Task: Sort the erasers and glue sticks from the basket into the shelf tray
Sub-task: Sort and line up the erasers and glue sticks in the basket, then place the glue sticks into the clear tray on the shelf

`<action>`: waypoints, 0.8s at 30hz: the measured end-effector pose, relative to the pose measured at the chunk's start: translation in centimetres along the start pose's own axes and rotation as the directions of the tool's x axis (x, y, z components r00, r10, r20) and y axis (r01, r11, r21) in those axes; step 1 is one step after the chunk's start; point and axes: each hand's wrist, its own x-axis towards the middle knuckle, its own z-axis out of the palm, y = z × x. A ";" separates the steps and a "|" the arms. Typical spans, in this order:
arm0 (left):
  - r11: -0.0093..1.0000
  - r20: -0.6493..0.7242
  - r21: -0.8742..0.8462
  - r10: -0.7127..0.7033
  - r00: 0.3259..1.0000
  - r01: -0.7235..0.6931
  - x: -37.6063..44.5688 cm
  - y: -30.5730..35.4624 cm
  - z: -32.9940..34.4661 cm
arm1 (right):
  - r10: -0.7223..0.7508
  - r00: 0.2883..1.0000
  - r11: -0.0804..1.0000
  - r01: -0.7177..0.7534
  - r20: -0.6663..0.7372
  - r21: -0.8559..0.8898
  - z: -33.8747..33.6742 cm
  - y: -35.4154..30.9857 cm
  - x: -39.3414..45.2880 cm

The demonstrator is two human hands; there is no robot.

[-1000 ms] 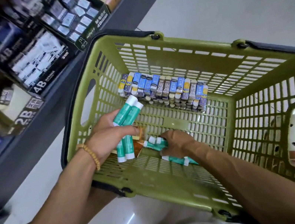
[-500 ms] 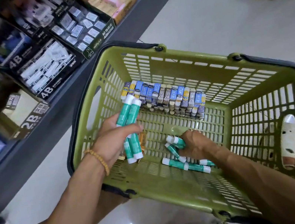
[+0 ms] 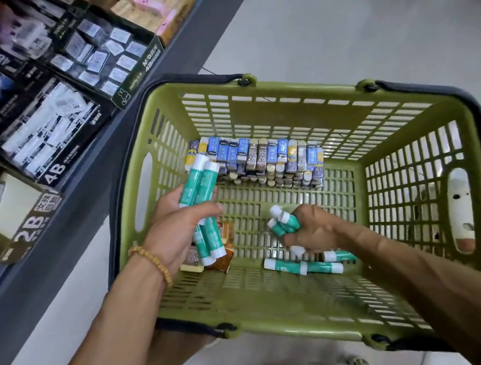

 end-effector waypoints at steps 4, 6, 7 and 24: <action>1.000 0.044 -0.010 0.028 0.999 -0.027 0.5 1.8 0.8 | 0.062 0.998 0.956 -0.056 -0.012 0.288 -1.7 -0.7 -2.6; 0.998 0.071 0.003 0.059 0.996 -0.059 0.4 2.6 1.2 | 0.032 0.998 0.930 -0.007 -0.062 0.368 -2.5 -1.6 -4.3; 0.997 0.084 0.011 0.074 0.994 -0.076 0.1 2.8 1.3 | 0.015 0.997 0.908 0.020 -0.080 0.419 -2.8 -1.9 -5.0; 0.936 -0.251 -0.134 0.286 0.925 -0.326 -18.0 1.1 -1.6 | -0.314 0.898 0.639 0.440 -0.308 0.631 -2.5 -13.5 -17.4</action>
